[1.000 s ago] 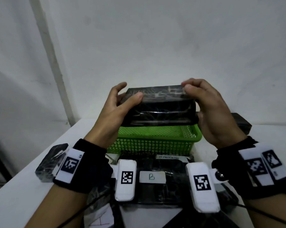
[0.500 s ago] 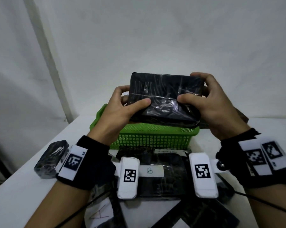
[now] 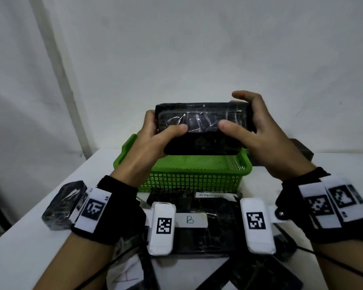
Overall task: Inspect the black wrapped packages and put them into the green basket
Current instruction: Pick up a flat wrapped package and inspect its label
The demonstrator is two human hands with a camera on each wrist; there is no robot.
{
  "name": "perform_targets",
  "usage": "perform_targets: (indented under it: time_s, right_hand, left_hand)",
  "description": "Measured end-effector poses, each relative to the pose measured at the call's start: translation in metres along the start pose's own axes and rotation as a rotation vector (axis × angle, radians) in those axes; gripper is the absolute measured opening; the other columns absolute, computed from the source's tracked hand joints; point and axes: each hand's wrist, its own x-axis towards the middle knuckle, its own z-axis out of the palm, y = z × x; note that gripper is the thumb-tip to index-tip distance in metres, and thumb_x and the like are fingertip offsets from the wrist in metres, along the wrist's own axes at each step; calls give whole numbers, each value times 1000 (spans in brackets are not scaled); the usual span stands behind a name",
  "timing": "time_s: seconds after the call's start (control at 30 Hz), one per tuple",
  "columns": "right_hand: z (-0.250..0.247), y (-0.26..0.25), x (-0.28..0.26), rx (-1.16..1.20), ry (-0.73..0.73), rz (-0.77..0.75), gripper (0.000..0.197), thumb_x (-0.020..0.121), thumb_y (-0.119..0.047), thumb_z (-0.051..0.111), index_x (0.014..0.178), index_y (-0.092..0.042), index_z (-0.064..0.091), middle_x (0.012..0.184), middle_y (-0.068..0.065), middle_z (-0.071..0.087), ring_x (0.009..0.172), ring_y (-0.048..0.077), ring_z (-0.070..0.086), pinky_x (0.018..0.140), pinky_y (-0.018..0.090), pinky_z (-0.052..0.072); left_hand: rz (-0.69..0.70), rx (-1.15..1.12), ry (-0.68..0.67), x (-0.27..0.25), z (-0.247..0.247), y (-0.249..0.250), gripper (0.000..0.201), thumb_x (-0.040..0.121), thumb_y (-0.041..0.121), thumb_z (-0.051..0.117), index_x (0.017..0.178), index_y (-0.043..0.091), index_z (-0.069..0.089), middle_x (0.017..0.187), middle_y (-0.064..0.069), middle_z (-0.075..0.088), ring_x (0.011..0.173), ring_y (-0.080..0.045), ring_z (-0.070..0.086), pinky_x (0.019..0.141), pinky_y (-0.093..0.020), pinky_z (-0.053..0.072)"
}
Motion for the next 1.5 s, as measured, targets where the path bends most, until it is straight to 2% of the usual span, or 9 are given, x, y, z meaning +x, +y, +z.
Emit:
perform_targets:
  time_s: [0.27, 0.47, 0.6, 0.73, 0.83, 1.0, 1.23, 1.37, 1.5]
  right_hand:
    - [20, -1, 0, 63, 230, -129, 35, 82, -7, 78, 110, -13, 57, 99, 2, 66, 86, 12, 68, 79, 31, 60]
    - [8, -7, -5, -34, 179, -233, 34, 75, -17, 81, 99, -15, 57, 94, -8, 59, 82, 3, 61, 78, 31, 56]
    - [7, -3, -4, -12, 115, -154, 40, 75, -49, 70, 109, -32, 58, 133, -3, 50, 122, 10, 55, 105, 42, 49]
    - [12, 6, 2, 168, 175, 199, 85, 66, -45, 86, 136, -37, 37, 137, 1, 54, 118, 21, 65, 98, 44, 56]
    - [8, 2, 2, 304, 151, 295, 72, 77, -17, 83, 137, -20, 43, 120, 5, 69, 97, 19, 75, 81, 41, 63]
    - [9, 2, 1, 248, 241, 204, 59, 83, -13, 77, 133, -20, 46, 106, -1, 69, 91, 14, 72, 83, 40, 61]
    - [8, -4, -1, 207, 266, 111, 66, 82, -5, 78, 131, -21, 38, 108, -3, 65, 86, 6, 70, 69, 25, 59]
    - [-6, -13, -2, 204, 264, 57, 63, 83, -12, 79, 128, -20, 37, 114, 2, 68, 94, 14, 72, 75, 34, 62]
    - [-4, -4, -2, -19, 316, 91, 57, 86, -30, 78, 131, -24, 43, 117, -8, 64, 103, 12, 68, 93, 42, 58]
  left_hand:
    - [102, 24, 155, 0, 11, -9, 42, 77, 42, 77, 111, 29, 56, 104, 10, 72, 101, -13, 71, 89, -44, 57]
    - [-97, -27, 31, -3, 7, 4, 60, 72, 74, 54, 116, 33, 54, 120, 9, 66, 114, -17, 65, 88, -46, 57]
    - [-82, -249, 33, 1, -2, 3, 22, 94, 21, 60, 115, 27, 53, 111, 3, 65, 96, -16, 67, 72, -38, 60]
    - [87, -212, 17, 3, 2, -4, 56, 87, -7, 61, 123, 30, 39, 107, -1, 66, 92, -14, 66, 72, -31, 57]
    - [47, -198, 15, 2, 5, -6, 79, 78, 8, 75, 138, 32, 29, 108, 3, 72, 98, -18, 71, 80, -37, 60]
    - [-70, -190, 33, 2, 8, -7, 46, 87, 13, 68, 130, 14, 52, 113, -5, 71, 95, -19, 72, 73, -41, 61]
    - [-77, -155, -25, -1, 7, -5, 42, 86, 20, 71, 125, 10, 57, 109, -5, 73, 89, -17, 73, 64, -33, 59]
    - [-119, -412, -162, -7, -2, 11, 55, 90, 53, 44, 126, 16, 63, 122, -9, 71, 103, -27, 71, 77, -46, 61]
    - [-113, -370, -178, -7, 1, 11, 59, 99, 53, 36, 142, 15, 51, 141, -22, 53, 123, -37, 58, 93, -54, 54]
